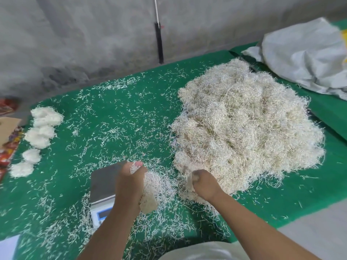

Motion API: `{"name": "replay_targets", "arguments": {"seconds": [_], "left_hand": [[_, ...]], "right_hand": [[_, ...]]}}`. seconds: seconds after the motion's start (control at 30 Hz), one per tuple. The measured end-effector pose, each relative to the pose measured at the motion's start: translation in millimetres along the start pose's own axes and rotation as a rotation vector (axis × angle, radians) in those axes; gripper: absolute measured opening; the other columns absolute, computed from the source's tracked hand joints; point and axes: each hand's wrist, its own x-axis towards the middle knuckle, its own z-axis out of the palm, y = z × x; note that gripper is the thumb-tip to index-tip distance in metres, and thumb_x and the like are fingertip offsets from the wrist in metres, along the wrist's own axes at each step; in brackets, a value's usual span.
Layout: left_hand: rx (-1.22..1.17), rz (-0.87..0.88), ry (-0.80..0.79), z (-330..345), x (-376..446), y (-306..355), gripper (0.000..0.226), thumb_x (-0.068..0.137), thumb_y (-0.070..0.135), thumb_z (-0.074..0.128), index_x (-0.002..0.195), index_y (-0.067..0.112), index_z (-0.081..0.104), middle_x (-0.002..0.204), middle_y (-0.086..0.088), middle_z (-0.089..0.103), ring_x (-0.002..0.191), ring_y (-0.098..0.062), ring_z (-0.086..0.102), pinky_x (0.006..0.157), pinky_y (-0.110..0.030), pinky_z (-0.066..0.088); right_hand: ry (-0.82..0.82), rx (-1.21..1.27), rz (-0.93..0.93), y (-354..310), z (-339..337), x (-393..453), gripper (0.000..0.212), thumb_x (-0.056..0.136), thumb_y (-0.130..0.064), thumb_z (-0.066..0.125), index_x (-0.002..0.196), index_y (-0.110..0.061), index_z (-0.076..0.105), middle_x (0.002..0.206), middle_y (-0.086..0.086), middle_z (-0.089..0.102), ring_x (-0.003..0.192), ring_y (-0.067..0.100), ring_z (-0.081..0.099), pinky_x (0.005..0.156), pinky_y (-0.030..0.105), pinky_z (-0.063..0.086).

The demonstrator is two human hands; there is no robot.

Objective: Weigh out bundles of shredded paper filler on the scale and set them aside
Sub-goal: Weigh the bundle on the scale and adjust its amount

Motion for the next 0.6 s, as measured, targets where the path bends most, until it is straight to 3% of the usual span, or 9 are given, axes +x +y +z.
{"name": "replay_targets", "arguments": {"seconds": [0.07,0.1,0.2,0.27,0.4,0.47,0.5,0.57,0.6], "left_hand": [[0.075,0.026,-0.044,1.0,-3.2,-1.1,0.031,0.092,0.023,0.068,0.122,0.029,0.064,0.074,-0.005,0.061,0.044,-0.010,0.049,0.046,-0.026,0.040],[0.107,0.053,-0.069,3.2,-5.6,-1.0,0.031,0.092,0.024,0.070,0.122,0.031,0.064,0.076,-0.003,0.062,0.044,-0.007,0.048,0.044,-0.024,0.039],[0.195,0.137,-0.182,14.2,-12.3,1.7,0.052,0.089,0.032,0.075,0.136,0.041,0.056,0.123,-0.001,0.064,0.089,-0.009,0.056,0.073,-0.033,0.047],[0.202,0.153,-0.259,20.2,-15.9,7.3,0.070,0.084,0.045,0.079,0.144,0.054,0.044,0.155,0.003,0.045,0.122,-0.015,0.049,0.093,-0.045,0.044],[0.161,0.115,-0.281,28.7,-18.6,16.8,0.098,0.077,0.053,0.080,0.159,0.040,0.027,0.166,0.007,0.031,0.146,-0.022,0.040,0.111,-0.050,0.038],[0.107,0.089,-0.228,29.9,-19.5,18.7,0.079,0.085,0.040,0.076,0.155,0.031,0.041,0.150,0.010,0.048,0.129,-0.016,0.053,0.102,-0.043,0.042],[0.065,0.087,-0.194,28.9,-20.3,20.4,0.060,0.090,0.032,0.073,0.146,0.029,0.053,0.131,0.014,0.059,0.108,-0.007,0.060,0.091,-0.035,0.046],[-0.012,0.095,-0.087,23.4,-20.2,24.7,0.025,0.097,0.021,0.065,0.122,0.024,0.071,0.085,0.017,0.071,0.057,0.004,0.053,0.059,-0.022,0.046],[-0.036,0.096,-0.024,19.1,-19.5,26.7,0.019,0.099,0.019,0.062,0.115,0.023,0.072,0.072,0.013,0.069,0.047,0.002,0.046,0.052,-0.023,0.042]], "right_hand": [[0.125,0.195,-0.053,-18.4,-15.4,-10.1,0.033,0.103,-0.006,0.049,0.126,-0.013,0.071,0.129,0.004,0.070,0.042,0.000,0.051,0.045,0.022,0.047],[0.156,0.317,-0.099,-28.4,-23.0,-16.7,0.031,0.103,-0.007,0.051,0.119,-0.021,0.075,0.122,0.000,0.075,0.040,0.002,0.047,0.043,0.025,0.046],[0.136,0.533,-0.251,-60.8,-43.8,-38.1,0.039,0.103,-0.009,0.054,0.095,-0.036,0.081,0.091,-0.008,0.080,0.069,0.045,0.064,0.069,0.057,0.058],[0.064,0.573,-0.350,-78.5,-53.3,-53.3,0.040,0.103,-0.012,0.053,0.094,-0.037,0.083,0.086,-0.005,0.079,0.078,0.052,0.062,0.073,0.064,0.055],[-0.065,0.573,-0.434,-90.6,-60.9,-71.5,0.037,0.097,-0.018,0.049,0.095,-0.032,0.083,0.087,-0.010,0.076,0.073,0.026,0.064,0.074,0.038,0.053],[-0.094,0.612,-0.427,-86.3,-61.1,-73.6,0.036,0.095,-0.019,0.048,0.096,-0.030,0.082,0.087,-0.004,0.074,0.073,0.025,0.063,0.074,0.039,0.054],[-0.085,0.636,-0.414,-81.8,-60.1,-71.8,0.035,0.096,-0.018,0.049,0.097,-0.029,0.081,0.091,0.001,0.075,0.077,0.029,0.064,0.075,0.042,0.055],[-0.029,0.739,-0.351,-70.4,-56.0,-64.4,0.034,0.101,-0.011,0.047,0.102,-0.021,0.080,0.102,0.000,0.077,0.087,0.028,0.070,0.079,0.046,0.059],[0.002,0.804,-0.300,-65.1,-53.3,-59.7,0.034,0.104,-0.008,0.045,0.105,-0.018,0.078,0.106,0.000,0.078,0.089,0.026,0.073,0.080,0.047,0.059]]}}
